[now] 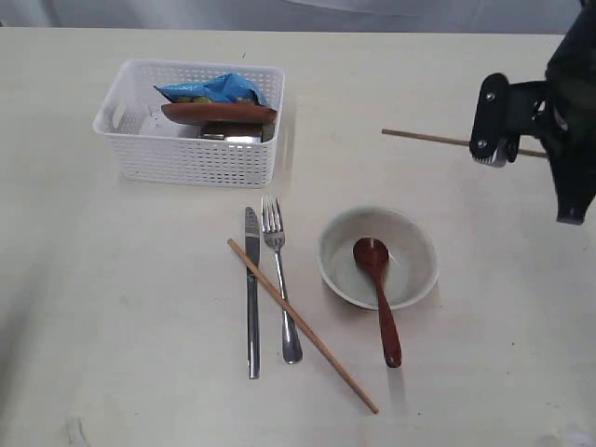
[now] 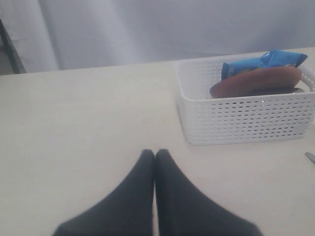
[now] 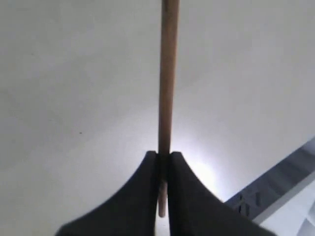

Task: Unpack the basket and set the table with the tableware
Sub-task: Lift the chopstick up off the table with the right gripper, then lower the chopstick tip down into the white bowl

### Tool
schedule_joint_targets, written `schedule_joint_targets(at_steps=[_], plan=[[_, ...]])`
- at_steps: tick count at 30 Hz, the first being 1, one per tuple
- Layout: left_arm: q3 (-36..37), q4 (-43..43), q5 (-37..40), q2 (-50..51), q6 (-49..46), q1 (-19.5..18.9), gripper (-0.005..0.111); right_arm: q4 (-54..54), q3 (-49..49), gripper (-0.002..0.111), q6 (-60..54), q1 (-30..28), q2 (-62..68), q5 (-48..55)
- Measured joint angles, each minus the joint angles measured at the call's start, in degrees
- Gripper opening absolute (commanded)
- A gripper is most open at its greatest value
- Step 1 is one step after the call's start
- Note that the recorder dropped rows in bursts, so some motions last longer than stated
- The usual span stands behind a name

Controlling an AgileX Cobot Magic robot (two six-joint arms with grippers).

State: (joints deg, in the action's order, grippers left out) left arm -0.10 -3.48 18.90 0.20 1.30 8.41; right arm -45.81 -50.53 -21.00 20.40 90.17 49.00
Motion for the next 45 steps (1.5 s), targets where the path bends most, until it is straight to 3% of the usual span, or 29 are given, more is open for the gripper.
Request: schedule_joint_targets(at_steps=[11,18,24,30,45], plan=[[0.00,0.00,0.00,0.00,0.00,0.00,0.000,-0.13,0.00,0.000,-14.06,4.18,-19.87,-5.86],[0.00,0.00,0.00,0.00,0.00,0.00,0.000,-0.23,0.00,0.000,-34.53,12.10,-25.72,-10.15],[0.00,0.00,0.00,0.00,0.00,0.00,0.000,1.37,0.00,0.000,-47.33,17.99,-23.20,-11.25],[0.00,0.00,0.00,0.00,0.00,0.00,0.000,4.75,0.00,0.000,-63.35,20.15,-16.19,-8.31],[0.00,0.00,0.00,0.00,0.00,0.00,0.000,11.18,0.00,0.000,-77.77,20.37,-6.92,-10.07]])
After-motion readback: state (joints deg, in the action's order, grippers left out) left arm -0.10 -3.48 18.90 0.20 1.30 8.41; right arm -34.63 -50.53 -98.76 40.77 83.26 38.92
